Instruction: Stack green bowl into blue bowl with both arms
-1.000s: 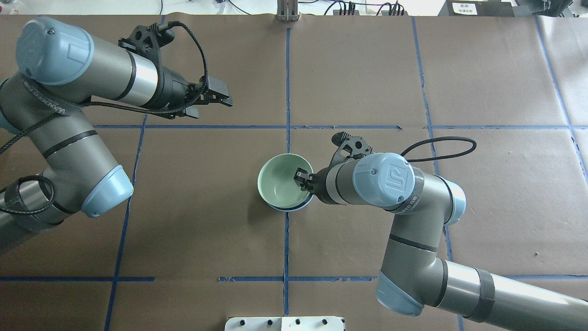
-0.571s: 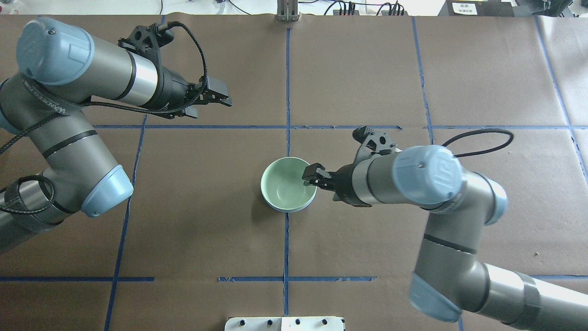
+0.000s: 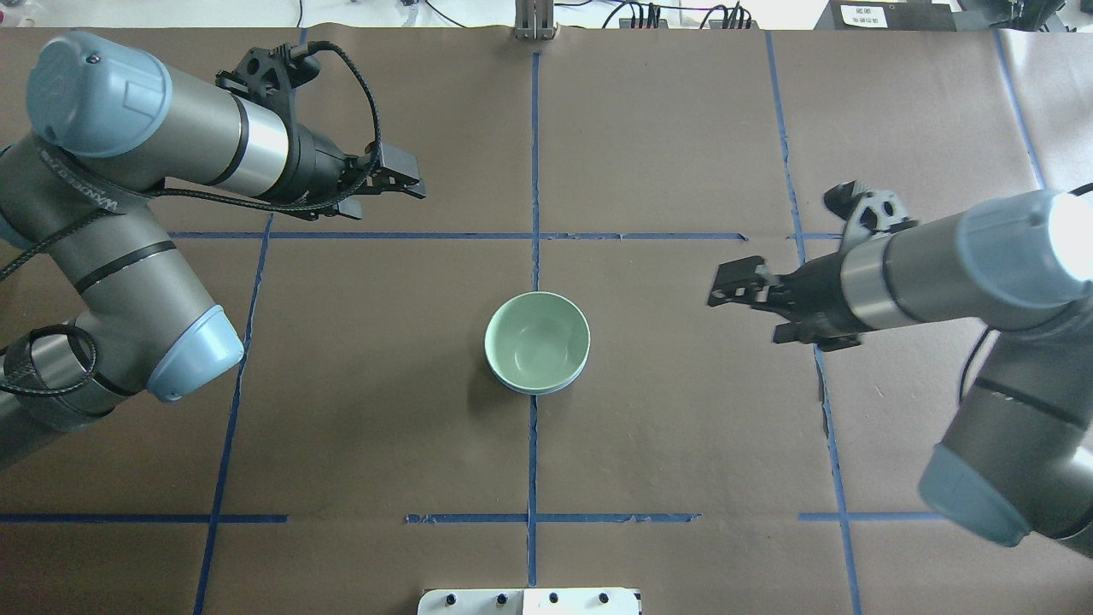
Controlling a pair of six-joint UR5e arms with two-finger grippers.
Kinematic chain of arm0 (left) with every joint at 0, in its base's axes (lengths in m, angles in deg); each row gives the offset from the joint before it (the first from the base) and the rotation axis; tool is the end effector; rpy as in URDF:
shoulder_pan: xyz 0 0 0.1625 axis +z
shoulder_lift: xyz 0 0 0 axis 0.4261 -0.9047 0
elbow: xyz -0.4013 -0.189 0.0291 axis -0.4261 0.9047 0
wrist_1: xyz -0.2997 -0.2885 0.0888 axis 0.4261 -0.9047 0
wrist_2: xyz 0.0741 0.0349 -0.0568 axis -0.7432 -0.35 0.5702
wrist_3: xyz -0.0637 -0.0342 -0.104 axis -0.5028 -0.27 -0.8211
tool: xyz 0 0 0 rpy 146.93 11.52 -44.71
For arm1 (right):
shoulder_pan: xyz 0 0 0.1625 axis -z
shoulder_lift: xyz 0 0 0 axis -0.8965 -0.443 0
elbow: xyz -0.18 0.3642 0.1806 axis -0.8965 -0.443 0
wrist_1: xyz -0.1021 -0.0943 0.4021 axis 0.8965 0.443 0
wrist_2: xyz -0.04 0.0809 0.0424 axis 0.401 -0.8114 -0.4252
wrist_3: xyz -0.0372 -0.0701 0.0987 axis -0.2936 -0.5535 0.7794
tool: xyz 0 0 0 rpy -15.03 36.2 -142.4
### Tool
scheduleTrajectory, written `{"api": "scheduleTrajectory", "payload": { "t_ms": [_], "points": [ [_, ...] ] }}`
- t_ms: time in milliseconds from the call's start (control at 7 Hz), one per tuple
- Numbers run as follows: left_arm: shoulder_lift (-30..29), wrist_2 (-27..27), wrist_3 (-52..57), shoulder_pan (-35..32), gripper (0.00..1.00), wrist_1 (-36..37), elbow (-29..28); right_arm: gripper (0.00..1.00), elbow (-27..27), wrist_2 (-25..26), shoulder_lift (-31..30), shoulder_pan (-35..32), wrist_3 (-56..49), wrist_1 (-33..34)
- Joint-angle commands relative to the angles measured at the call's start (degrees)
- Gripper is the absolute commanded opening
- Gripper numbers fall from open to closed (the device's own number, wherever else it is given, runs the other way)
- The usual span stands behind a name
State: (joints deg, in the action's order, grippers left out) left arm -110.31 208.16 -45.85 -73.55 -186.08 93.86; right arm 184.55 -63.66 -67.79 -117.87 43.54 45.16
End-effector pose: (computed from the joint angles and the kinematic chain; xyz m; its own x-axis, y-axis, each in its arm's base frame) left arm 0.3771 -0.5293 0.2821 0.3874 0.0360 -0.9212 0.2225 0.9660 0.1313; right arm -0.2458 -0.4500 0.4618 0.5473 0.1933 0.8143 -0.2520 0.9659 -0.0599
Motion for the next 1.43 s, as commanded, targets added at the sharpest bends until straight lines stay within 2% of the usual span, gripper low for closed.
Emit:
{"api": "scheduleTrajectory", "payload": {
  "t_ms": [0, 143, 286, 429, 571, 857, 1143, 1286],
  "points": [
    [9.9, 6.7, 20.4, -9.2, 0.99, 0.8, -0.1, 1.00, -11.7, -10.4, -2.4, -19.0, -28.9, 0.3],
    [12.6, 9.6, 32.7, -16.1, 1.00, 5.2, -0.1, 1.00, -15.9, -12.9, -2.4, -25.5, -37.6, 0.4],
    [14.9, 10.5, 50.4, -23.7, 1.00, 14.6, 0.5, 1.00, -20.6, -13.0, -2.3, -29.6, -47.2, 0.4],
    [17.1, 10.5, 65.2, -29.2, 1.00, 23.4, 1.0, 1.00, -24.9, -13.6, -2.0, -32.0, -54.2, 0.4],
    [21.8, 10.7, 73.8, -33.8, 1.00, 27.7, 1.8, 1.00, -28.8, -14.7, -2.2, -34.0, -59.2, 0.4],
    [29.9, 10.8, 81.3, -35.9, 1.00, 36.6, 6.4, 1.00, -30.1, -16.4, -1.8, -35.7, -62.9, 5.4],
    [35.6, 10.9, 81.7, -36.2, 1.00, 38.7, 6.7, 1.00, -26.7, -18.7, -2.4, -35.9, -64.7, 7.8],
    [36.2, 13.0, 81.3, -36.2, 1.00, 38.8, 6.6, 1.00, -26.5, -18.3, -2.4, -35.0, -64.7, 7.9]
  ]
}}
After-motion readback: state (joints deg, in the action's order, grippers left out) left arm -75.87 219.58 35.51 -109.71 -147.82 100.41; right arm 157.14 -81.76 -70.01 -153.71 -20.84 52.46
